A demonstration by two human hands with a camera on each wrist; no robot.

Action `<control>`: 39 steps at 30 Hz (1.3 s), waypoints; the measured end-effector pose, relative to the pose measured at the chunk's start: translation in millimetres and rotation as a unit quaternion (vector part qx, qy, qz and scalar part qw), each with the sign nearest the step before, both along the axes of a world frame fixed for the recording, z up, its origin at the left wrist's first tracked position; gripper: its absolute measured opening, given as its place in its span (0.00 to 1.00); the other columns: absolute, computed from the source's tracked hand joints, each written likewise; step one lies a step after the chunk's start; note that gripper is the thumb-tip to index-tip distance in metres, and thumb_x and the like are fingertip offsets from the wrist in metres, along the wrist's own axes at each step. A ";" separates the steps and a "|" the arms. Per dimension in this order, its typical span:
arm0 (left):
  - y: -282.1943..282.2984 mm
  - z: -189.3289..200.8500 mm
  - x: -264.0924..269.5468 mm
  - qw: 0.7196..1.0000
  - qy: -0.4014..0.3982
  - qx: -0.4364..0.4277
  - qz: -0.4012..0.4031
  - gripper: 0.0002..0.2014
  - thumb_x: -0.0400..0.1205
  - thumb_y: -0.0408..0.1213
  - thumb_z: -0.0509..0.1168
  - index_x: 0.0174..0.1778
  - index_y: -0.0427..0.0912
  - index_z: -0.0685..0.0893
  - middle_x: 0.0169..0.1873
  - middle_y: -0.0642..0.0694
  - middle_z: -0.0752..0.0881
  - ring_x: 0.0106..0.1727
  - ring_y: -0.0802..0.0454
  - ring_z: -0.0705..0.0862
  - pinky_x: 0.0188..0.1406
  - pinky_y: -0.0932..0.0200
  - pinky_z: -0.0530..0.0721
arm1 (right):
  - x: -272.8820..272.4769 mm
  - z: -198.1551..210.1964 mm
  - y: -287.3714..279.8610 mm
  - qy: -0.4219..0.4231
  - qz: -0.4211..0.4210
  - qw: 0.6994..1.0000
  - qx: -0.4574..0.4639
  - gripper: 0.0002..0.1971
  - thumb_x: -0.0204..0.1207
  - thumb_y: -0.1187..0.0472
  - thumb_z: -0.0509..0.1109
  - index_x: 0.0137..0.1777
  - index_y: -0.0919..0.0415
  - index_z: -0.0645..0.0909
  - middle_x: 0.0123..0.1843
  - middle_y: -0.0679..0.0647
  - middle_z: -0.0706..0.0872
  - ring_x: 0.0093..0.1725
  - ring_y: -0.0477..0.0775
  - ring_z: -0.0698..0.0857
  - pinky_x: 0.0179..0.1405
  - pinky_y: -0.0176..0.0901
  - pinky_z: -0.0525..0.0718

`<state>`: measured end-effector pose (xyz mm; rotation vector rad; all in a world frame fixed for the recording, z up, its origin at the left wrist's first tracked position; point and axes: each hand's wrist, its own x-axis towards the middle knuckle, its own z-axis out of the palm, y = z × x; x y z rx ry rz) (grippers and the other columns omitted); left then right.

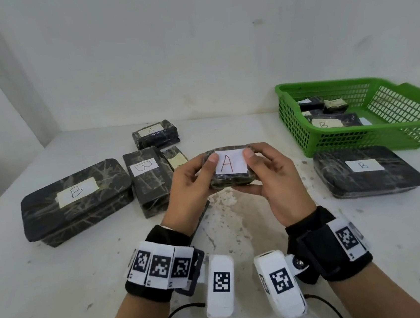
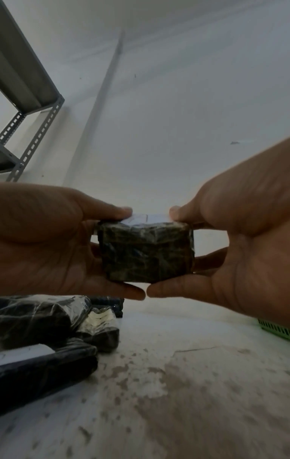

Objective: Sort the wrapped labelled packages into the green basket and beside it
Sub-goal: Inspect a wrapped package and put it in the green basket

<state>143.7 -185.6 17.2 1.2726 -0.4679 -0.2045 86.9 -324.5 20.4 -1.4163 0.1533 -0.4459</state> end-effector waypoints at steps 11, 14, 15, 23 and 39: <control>-1.8 4.9 -5.1 0.999 0.000 0.031 -0.014 0.13 0.86 0.41 0.61 0.53 0.40 0.89 0.47 0.38 0.91 0.50 0.45 0.90 0.53 0.42 0.90 | -2.7 3.6 1.2 -0.004 -0.029 1.000 0.007 0.08 0.83 0.55 0.68 0.46 0.58 0.83 0.44 0.57 0.91 0.49 0.61 0.92 0.42 0.59 0.92; -1.5 2.1 -3.3 1.000 -0.003 0.026 0.005 0.12 0.88 0.34 0.59 0.54 0.35 0.88 0.47 0.34 0.91 0.50 0.42 0.90 0.54 0.37 0.89 | -2.5 3.9 2.4 0.004 -0.016 1.000 0.007 0.09 0.84 0.54 0.67 0.44 0.56 0.82 0.43 0.54 0.91 0.49 0.59 0.92 0.46 0.61 0.92; -1.4 1.5 -2.9 1.000 -0.006 0.027 0.009 0.12 0.88 0.33 0.59 0.53 0.34 0.88 0.47 0.34 0.90 0.49 0.42 0.90 0.53 0.37 0.89 | -2.4 3.9 3.0 0.009 -0.013 1.000 0.009 0.10 0.83 0.52 0.67 0.43 0.56 0.82 0.44 0.53 0.91 0.50 0.58 0.91 0.47 0.61 0.92; -2.4 0.3 -4.0 0.999 -0.007 0.051 -0.004 0.14 0.86 0.40 0.63 0.54 0.33 0.88 0.49 0.29 0.89 0.49 0.41 0.89 0.49 0.41 0.90 | -3.1 2.6 2.2 0.004 -0.041 0.999 0.012 0.10 0.82 0.55 0.70 0.39 0.57 0.82 0.39 0.54 0.91 0.44 0.56 0.92 0.42 0.62 0.92; -3.1 -1.4 -5.2 0.998 -0.028 0.044 -0.047 0.09 0.86 0.33 0.65 0.55 0.32 0.87 0.46 0.35 0.89 0.48 0.45 0.90 0.50 0.45 0.91 | -3.4 3.7 -1.3 0.020 -0.038 0.999 -0.007 0.10 0.79 0.53 0.72 0.45 0.60 0.84 0.40 0.54 0.91 0.46 0.57 0.92 0.42 0.60 0.92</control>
